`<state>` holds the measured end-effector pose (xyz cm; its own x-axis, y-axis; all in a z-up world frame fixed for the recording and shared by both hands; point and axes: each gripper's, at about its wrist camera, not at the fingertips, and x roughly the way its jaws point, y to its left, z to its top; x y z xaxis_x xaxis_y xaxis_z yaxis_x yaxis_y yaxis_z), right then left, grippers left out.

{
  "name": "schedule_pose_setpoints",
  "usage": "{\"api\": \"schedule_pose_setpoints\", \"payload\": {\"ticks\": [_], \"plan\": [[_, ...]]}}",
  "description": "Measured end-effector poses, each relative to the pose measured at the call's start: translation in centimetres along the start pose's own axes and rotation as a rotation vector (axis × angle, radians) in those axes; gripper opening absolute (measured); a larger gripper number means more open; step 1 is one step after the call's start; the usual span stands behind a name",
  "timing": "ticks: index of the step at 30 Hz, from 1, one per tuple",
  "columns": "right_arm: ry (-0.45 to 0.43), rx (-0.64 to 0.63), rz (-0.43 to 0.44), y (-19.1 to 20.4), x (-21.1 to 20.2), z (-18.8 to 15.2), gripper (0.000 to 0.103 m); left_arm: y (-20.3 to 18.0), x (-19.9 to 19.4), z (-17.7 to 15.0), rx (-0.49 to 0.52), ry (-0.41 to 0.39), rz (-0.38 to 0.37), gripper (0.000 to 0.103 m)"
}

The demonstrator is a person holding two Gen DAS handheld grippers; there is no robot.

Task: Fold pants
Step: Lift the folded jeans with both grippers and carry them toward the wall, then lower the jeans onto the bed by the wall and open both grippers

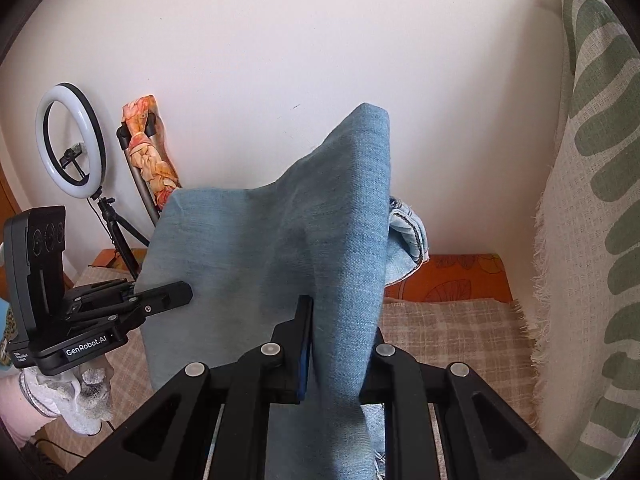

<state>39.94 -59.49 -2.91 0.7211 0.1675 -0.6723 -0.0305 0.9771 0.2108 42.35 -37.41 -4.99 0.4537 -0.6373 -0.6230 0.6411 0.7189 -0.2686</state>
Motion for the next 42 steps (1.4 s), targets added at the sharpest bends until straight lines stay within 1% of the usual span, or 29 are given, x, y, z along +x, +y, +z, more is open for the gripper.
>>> {"api": "schedule_pose_setpoints", "payload": {"ticks": [6,11,12,13,14,15,16,18,20,23,25,28,30,31,35,38,39,40,42], "plan": [[0.058,0.013,-0.027,-2.2,6.0,0.3,0.013,2.0,4.5,-0.3,-0.04,0.041,0.018,0.012],[0.084,0.029,-0.069,-3.7,9.2,0.1,0.014,3.7,6.5,-0.5,-0.069,0.087,0.054,0.013],[0.093,0.023,-0.095,-3.7,9.7,0.1,0.016,4.0,6.7,-0.5,-0.077,0.1,0.061,0.016],[0.096,0.018,-0.143,-3.8,9.9,0.1,0.023,4.3,6.8,-0.4,-0.082,0.107,0.074,0.019],[0.087,0.018,-0.197,-3.9,9.9,0.1,0.034,4.5,6.9,-0.3,-0.087,0.116,0.093,0.019],[0.071,0.028,-0.237,-4.2,9.7,0.2,0.038,4.8,6.9,-0.4,-0.092,0.126,0.105,0.019],[0.056,0.044,-0.248,-4.4,9.3,0.2,0.043,5.0,6.9,-0.5,-0.095,0.131,0.108,0.019],[0.034,0.07,-0.248,-4.9,8.3,0.2,0.043,5.2,6.5,-0.7,-0.09,0.134,0.12,0.019],[0.028,0.072,-0.254,-4.9,7.5,0.0,0.043,5.0,6.2,-0.8,-0.07,0.133,0.131,0.02],[0.023,0.065,-0.259,-4.5,6.6,-0.5,0.043,5.0,5.4,-0.7,-0.077,0.131,0.161,0.02],[0.02,0.061,-0.261,-4.1,5.8,-0.6,0.043,5.0,4.2,-0.2,-0.067,0.103,0.186,0.02],[0.006,0.076,-0.265,-3.9,4.3,-0.7,0.044,4.9,2.4,0.2,-0.042,0.094,0.183,0.021],[-0.005,0.086,-0.26,-3.6,3.2,-1.0,0.045,4.3,1.1,0.2,-0.016,0.088,0.192,0.021],[-0.009,0.085,-0.26,-3.3,2.4,-1.2,0.048,4.1,0.4,0.2,-0.012,0.083,0.194,0.021],[-0.015,0.054,-0.266,-1.3,0.1,-1.3,0.049,3.2,-2.5,-0.1,-0.014,0.069,0.19,0.021],[-0.034,0.057,-0.273,0.0,-2.2,-1.4,0.051,2.2,-4.9,-0.4,-0.001,0.055,0.193,0.022],[-0.041,0.059,-0.276,0.6,-3.1,-1.5,0.052,1.8,-5.8,-0.5,0.006,0.05,0.195,0.026],[-0.05,0.056,-0.273,1.3,-4.1,-1.6,0.056,1.4,-6.8,-0.7,0.011,0.043,0.196,0.038],[-0.07,0.04,-0.274,2.9,-5.9,-2.0,0.06,0.3,-8.9,-1.1,0.023,0.025,0.194,0.048]]}}
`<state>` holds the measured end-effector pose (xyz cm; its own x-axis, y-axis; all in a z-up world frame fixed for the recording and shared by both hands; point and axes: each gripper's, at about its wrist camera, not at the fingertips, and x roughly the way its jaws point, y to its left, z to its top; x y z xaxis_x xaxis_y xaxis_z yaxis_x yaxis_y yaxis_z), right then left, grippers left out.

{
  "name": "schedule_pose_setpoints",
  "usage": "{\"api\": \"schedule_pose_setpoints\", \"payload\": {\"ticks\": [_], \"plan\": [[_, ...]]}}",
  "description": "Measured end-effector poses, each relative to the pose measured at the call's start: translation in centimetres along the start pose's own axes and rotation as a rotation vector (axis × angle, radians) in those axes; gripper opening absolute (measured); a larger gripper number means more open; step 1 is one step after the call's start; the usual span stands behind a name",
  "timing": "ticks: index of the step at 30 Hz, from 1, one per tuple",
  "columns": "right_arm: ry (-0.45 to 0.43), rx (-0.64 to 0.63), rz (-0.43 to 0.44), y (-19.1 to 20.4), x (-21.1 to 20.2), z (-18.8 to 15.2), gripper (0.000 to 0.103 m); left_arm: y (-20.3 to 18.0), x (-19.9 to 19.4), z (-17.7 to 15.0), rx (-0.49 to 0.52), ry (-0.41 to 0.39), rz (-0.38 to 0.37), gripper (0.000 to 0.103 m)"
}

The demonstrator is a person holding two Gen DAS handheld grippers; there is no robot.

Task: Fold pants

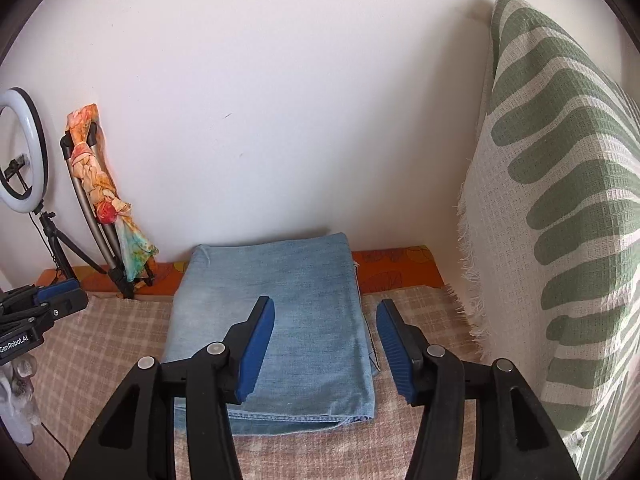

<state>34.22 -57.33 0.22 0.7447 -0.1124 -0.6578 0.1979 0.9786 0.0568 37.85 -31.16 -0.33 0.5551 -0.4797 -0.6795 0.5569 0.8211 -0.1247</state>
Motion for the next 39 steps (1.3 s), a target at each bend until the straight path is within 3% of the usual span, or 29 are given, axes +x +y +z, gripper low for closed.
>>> {"api": "schedule_pose_setpoints", "payload": {"ticks": [5,9,14,24,28,39], "plan": [[-0.062,-0.044,-0.037,3.0,-5.9,-1.3,0.083,-1.8,-5.8,-1.4,0.038,-0.045,-0.001,0.049],[-0.094,-0.053,-0.046,4.7,-10.4,-3.0,0.088,-2.9,-10.1,-2.9,0.058,-0.076,-0.008,0.063],[-0.145,-0.048,-0.078,6.5,-15.5,-5.3,0.103,-3.6,-13.7,-5.5,0.054,-0.083,-0.028,0.067],[-0.189,-0.006,-0.109,8.8,-22.2,-11.3,0.103,-4.6,-19.8,-11.7,0.084,-0.125,-0.043,0.07],[-0.194,0.02,-0.12,9.2,-23.3,-13.5,0.103,-4.7,-21.7,-14.1,0.098,-0.154,-0.024,0.077],[-0.242,-0.006,-0.148,11.4,-24.4,-18.9,0.103,-2.7,-23.2,-19.0,0.038,-0.174,0.047,0.078]]}}
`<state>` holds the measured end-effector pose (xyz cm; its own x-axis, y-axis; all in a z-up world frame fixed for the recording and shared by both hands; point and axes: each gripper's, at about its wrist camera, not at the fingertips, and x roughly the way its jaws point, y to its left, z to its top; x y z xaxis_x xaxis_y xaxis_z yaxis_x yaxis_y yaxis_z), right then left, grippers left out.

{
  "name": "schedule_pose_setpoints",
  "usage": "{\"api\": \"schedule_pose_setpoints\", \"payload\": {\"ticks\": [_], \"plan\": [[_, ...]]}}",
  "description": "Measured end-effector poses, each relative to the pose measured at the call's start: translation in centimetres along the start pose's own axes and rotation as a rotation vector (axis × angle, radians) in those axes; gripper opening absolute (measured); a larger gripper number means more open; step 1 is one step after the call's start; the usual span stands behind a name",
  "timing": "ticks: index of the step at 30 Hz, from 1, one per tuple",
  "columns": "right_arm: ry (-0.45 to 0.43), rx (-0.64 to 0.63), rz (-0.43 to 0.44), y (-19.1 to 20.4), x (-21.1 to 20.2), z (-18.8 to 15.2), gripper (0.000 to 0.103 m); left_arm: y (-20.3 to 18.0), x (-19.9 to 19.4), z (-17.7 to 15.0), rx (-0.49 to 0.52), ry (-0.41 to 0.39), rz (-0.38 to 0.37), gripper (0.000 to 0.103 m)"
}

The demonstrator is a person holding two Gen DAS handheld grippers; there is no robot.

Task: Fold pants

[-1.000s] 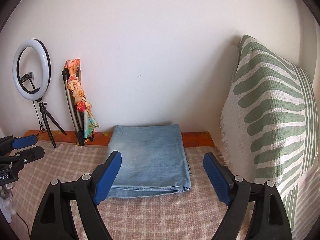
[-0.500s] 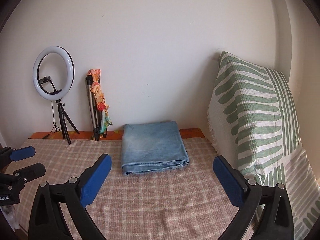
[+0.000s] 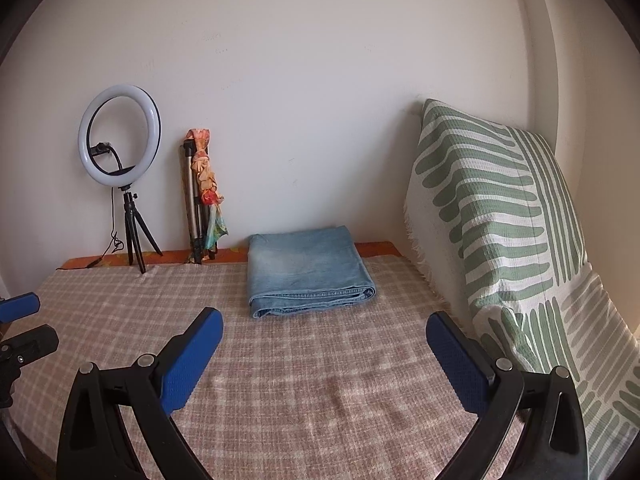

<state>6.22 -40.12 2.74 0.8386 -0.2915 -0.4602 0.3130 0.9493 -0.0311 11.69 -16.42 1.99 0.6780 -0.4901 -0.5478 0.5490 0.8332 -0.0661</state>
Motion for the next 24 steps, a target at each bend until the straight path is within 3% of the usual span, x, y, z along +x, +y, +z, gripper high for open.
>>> {"api": "schedule_pose_setpoints", "payload": {"ticks": [8,21,24], "plan": [[0.0,-0.013,0.02,1.7,0.6,-2.1,0.103,1.3,0.8,-2.2,-0.011,-0.002,0.071,0.08],[0.005,-0.044,-0.012,3.4,2.1,-5.3,0.103,3.3,2.1,-4.1,-0.026,0.033,0.082,0.082],[0.044,-0.034,0.008,3.5,2.9,-6.4,0.103,3.5,2.3,-4.6,-0.016,0.046,0.083,0.082]]}}
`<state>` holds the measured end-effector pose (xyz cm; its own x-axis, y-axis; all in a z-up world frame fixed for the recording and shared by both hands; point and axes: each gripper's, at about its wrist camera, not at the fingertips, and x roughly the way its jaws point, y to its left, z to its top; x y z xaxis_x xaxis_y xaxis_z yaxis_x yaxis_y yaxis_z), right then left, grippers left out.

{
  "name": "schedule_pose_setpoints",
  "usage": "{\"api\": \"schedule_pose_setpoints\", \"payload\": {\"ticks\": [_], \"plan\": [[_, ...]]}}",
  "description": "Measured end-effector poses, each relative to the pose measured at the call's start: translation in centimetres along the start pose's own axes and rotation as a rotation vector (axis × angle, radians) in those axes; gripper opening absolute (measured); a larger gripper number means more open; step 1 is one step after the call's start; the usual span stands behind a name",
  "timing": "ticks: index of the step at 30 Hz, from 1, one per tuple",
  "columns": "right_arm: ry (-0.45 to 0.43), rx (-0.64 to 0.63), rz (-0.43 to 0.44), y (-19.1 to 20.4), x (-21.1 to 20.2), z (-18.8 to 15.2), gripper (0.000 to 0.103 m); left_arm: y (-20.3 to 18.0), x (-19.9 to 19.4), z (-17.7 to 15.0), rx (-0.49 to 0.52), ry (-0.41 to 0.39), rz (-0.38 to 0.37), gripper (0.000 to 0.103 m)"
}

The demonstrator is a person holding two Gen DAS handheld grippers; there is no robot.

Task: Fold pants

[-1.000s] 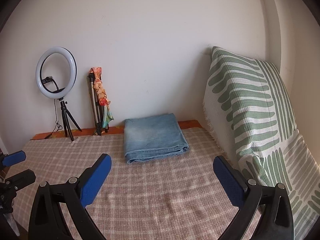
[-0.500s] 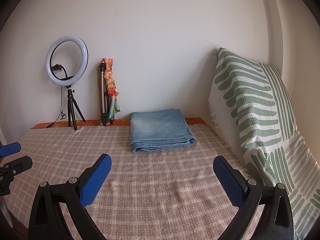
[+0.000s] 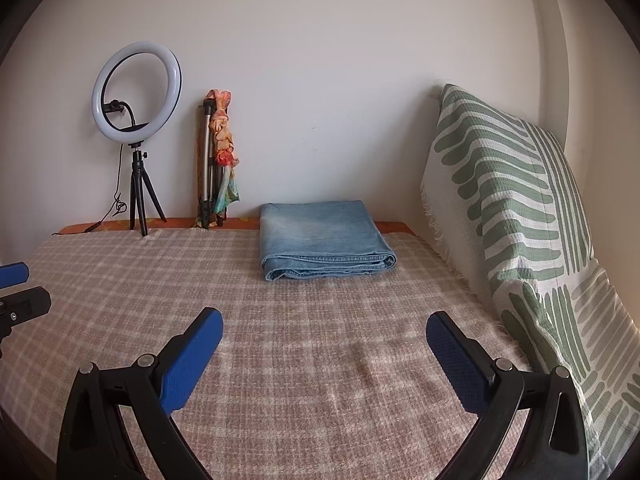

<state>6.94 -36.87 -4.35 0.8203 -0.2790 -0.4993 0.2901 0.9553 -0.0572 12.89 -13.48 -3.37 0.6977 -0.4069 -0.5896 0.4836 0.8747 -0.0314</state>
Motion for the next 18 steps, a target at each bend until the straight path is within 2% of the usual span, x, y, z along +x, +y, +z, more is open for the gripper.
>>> {"api": "schedule_pose_setpoints", "payload": {"ticks": [4,18], "plan": [[0.042,0.01,0.024,0.2,0.8,-0.9,0.103,0.0,0.2,-0.4,0.008,0.002,0.008,0.082],[0.038,0.031,-0.002,-0.8,0.9,-0.9,0.103,-0.4,1.4,-1.2,0.029,0.036,-0.001,0.082]]}}
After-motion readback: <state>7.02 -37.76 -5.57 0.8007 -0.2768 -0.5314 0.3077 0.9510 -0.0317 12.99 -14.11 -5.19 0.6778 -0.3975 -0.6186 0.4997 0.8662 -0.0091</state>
